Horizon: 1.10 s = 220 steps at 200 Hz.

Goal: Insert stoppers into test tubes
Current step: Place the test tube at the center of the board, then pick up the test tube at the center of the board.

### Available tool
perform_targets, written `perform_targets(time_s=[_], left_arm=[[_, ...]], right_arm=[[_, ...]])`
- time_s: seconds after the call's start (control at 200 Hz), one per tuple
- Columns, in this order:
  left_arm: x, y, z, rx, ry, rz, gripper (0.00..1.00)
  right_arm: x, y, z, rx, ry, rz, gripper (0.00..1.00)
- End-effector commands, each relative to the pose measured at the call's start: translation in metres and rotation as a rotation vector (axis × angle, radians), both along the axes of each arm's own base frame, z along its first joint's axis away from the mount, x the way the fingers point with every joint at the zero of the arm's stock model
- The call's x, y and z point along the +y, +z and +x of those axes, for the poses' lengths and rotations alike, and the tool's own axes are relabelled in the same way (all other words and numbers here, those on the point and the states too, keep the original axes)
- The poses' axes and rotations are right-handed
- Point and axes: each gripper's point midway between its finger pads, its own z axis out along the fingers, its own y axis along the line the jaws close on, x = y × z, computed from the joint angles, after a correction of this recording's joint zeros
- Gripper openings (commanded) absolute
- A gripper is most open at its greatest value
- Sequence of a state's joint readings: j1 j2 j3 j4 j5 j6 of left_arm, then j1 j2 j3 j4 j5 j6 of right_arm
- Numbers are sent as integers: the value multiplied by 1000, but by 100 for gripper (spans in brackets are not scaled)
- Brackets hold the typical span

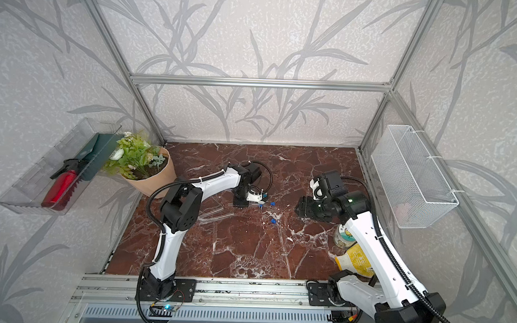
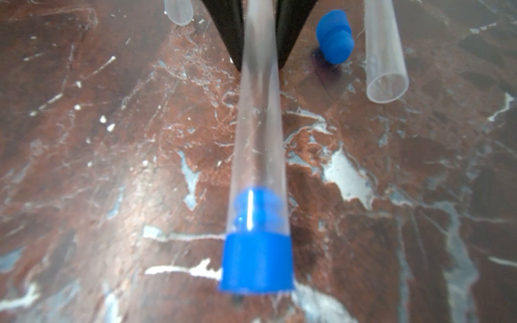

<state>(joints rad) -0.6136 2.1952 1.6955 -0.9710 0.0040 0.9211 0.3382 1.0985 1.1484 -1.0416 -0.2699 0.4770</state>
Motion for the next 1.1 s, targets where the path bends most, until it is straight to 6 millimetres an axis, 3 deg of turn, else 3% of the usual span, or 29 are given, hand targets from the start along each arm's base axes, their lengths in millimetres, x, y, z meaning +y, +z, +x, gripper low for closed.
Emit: perform_targets(time_s=[0.0,0.245,0.44,0.68,0.85,0.995,1.095], left_arm=[[-2,-8,-1,24,-3,2,26],[-12,7,5,-14,8,-54,30],[-20,37,5,-42,19,-120,34],[-24,88,-20,-36,86,-254,35],[3,108,-42,-104,234,-330,35],[46,80,-68,-145,350,-298,38],[63,70,-77,-160,387,-290,41]], right_arm=[[-4,-2,-5,15,-8,-6,69],[-2,-1,-5,15,-2,-1,69],[-3,-2,-7,23,-2,-1,69],[-2,-2,-8,17,-4,10,69],[0,-5,-8,15,-4,20,69],[3,-7,-6,13,1,39,69],[4,-8,-5,19,10,35,69]])
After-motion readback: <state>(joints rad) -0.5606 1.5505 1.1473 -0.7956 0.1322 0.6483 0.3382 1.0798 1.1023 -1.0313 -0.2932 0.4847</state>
